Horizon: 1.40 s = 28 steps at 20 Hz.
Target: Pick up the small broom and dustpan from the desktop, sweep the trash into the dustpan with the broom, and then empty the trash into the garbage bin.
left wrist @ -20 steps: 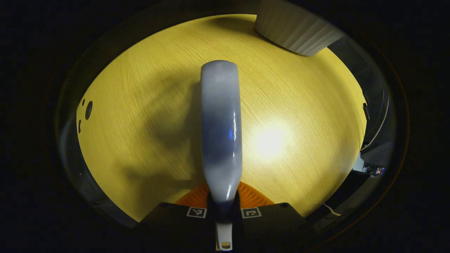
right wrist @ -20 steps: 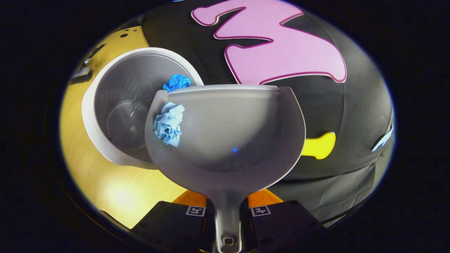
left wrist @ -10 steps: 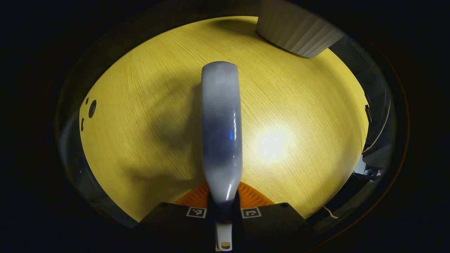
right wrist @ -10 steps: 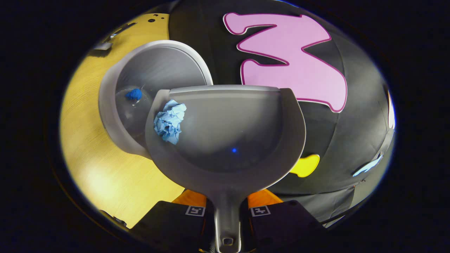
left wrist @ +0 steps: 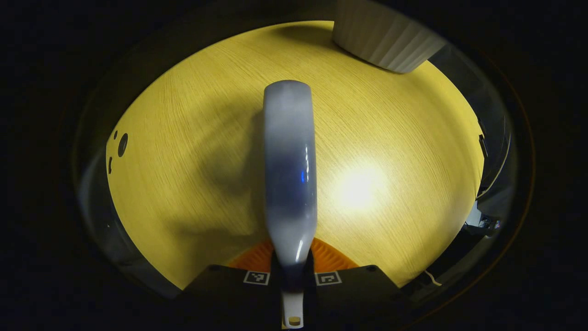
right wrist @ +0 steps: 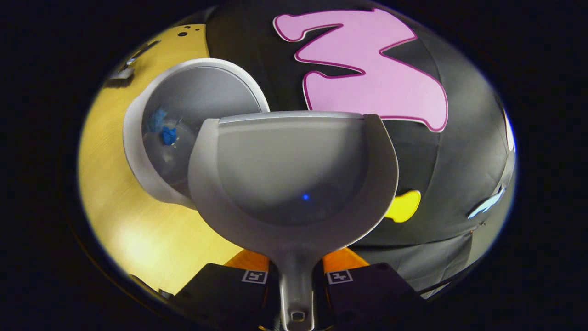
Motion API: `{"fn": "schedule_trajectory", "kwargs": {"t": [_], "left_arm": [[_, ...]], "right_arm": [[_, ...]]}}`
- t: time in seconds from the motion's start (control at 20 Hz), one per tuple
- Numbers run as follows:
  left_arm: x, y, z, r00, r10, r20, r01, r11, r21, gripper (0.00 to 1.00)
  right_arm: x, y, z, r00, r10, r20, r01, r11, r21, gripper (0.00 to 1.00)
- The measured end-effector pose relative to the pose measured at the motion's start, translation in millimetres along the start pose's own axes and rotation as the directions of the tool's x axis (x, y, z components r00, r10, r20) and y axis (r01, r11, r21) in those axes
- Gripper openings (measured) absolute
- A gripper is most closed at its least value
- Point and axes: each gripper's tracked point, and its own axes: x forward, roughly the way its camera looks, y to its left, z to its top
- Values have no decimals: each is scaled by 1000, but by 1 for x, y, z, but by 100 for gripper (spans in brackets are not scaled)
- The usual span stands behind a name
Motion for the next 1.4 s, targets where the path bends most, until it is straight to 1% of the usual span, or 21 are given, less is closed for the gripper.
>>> {"fn": "schedule_trajectory", "kwargs": {"t": [0.05, 0.1, 0.15, 0.2, 0.25, 0.3, 0.35, 0.4, 0.5, 0.55, 0.65, 0.7, 0.75, 0.8, 0.85, 0.95, 1.0, 1.15, 1.25, 1.35, 1.4], "left_arm": [[0, 0, 1, 1000, 0, 1, 0, 1000, 1, 21], [0, 0, 0, 1000, 0, -1, 0, 1000, 0, 21], [0, 0, 0, 1000, -1, -2, 1, 1000, -1, 21], [0, 0, 0, 1000, -1, -3, 1, 1000, -1, 21], [0, 0, 0, 1000, 0, -5, 0, 1000, 1, 21], [-1, 0, 0, 1000, 0, -6, 0, 1000, 4, 21], [-1, 0, 1, 1000, -1, -8, 1, 1000, 5, 18], [0, 0, 0, 1000, -1, -9, 1, 1000, 5, 21], [-1, 0, 0, 1000, 0, -6, 0, 1000, 2, 21], [-1, 0, 1, 1000, -1, -5, 1, 1000, 2, 21], [-1, 1, 0, 1000, -2, -3, 2, 1000, 0, 21], [-1, 0, 0, 1000, -1, -2, 1, 1000, -1, 21], [-1, 0, 0, 1000, 0, -1, 0, 1000, -3, 18], [-1, 0, 0, 1000, 0, -1, 0, 1000, -3, 21], [-1, 0, 0, 1000, -1, 0, 1, 1000, -3, 21], [-1, 0, 0, 1000, -2, 3, 2, 1000, -7, 21], [-1, 0, 0, 1000, -2, 5, 2, 1000, -10, 21], [-2, 0, 1, 1000, -2, 9, 2, 1000, -8, 21], [-2, 0, 0, 1000, 1, 6, -1, 1000, -6, 21], [-2, -1, 0, 1000, 5, 4, -5, 1000, 0, 21], [-2, -1, 0, 1000, 5, 2, -5, 1000, 1, 21]], "right_arm": [[-1, 5, -5, 999, 46, -14, -45, 994, 97, 32], [-4, 13, -10, 994, 106, -21, -99, 971, 219, 32], [-7, 20, -14, 986, 168, -17, -151, 925, 349, 32], [-11, 29, -17, 973, 230, -6, -200, 859, 472, 35], [-17, 36, -14, 959, 284, 19, -243, 782, 574, 32], [-20, 42, -13, 946, 322, 42, -271, 713, 646, 31], [-21, 44, -12, 936, 345, 71, -295, 656, 694, 32], [-21, 45, -9, 930, 356, 94, -311, 625, 715, 32], [-22, 48, -2, 913, 380, 148, -357, 571, 739, 32], [-23, 50, 1, 897, 402, 185, -392, 532, 751, 32], [-29, 51, 7, 853, 459, 247, -464, 451, 763, 32], [-29, 55, 9, 831, 487, 267, -493, 423, 761, 32], [-28, 58, 9, 810, 515, 280, -518, 405, 754, 31], [-26, 62, 9, 791, 542, 285, -539, 395, 744, 32], [-26, 62, 9, 772, 568, 285, -558, 391, 732, 32], [-22, 79, 6, 736, 619, 275, -590, 385, 710, 32], [-18, 89, 3, 716, 647, 263, -606, 389, 694, 31], [-8, 126, -12, 681, 702, 208, -630, 417, 655, 32], [-4, 149, -18, 664, 727, 174, -638, 429, 640, 32], [9, 174, -24, 654, 744, 137, -638, 444, 629, 31], [19, 192, -27, 656, 746, 116, -633, 459, 624, 32]]}}
